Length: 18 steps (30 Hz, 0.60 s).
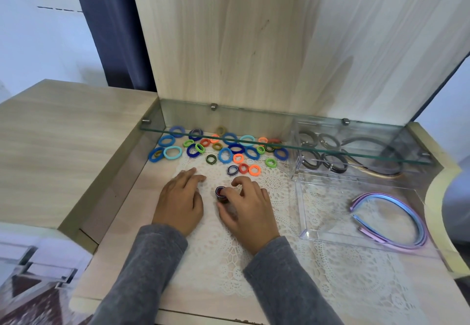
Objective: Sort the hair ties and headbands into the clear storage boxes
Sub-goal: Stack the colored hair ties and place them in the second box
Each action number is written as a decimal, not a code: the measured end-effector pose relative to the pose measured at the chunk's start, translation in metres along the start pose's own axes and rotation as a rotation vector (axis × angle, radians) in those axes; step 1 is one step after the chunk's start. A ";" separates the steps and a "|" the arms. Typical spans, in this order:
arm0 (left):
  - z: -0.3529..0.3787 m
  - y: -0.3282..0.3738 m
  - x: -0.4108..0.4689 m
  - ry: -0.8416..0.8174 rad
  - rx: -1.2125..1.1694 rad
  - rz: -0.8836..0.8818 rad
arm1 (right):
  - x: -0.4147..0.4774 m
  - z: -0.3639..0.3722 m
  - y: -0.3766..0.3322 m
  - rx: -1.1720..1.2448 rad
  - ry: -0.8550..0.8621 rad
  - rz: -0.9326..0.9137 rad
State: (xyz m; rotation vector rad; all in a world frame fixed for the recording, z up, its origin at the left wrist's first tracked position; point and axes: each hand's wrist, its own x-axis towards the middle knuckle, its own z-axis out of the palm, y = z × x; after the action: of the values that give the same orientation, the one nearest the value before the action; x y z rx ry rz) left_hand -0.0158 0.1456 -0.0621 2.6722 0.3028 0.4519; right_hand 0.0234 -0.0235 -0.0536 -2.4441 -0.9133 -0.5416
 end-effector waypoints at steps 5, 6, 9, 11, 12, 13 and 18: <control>0.001 -0.001 0.000 -0.008 -0.001 -0.005 | -0.001 0.000 0.000 -0.004 -0.020 0.020; 0.001 -0.001 0.001 -0.008 -0.001 -0.003 | -0.001 0.000 0.000 -0.006 -0.026 0.024; 0.002 -0.001 0.001 -0.008 -0.001 -0.007 | 0.000 0.000 0.000 -0.011 -0.049 0.035; 0.002 0.000 0.002 0.001 -0.015 -0.005 | 0.000 -0.001 0.000 -0.003 -0.062 0.043; 0.002 0.001 0.003 0.008 -0.023 0.001 | 0.000 -0.002 0.000 0.006 -0.068 0.051; 0.002 0.001 0.003 0.015 -0.028 0.006 | 0.000 -0.003 0.000 0.012 -0.075 0.058; 0.002 0.000 0.001 0.034 -0.022 0.017 | 0.002 -0.004 -0.002 0.025 -0.130 0.096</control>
State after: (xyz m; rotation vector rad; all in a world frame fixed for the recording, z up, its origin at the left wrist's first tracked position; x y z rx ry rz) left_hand -0.0139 0.1455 -0.0632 2.6495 0.2836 0.5036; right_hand 0.0223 -0.0231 -0.0488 -2.5096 -0.8426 -0.3391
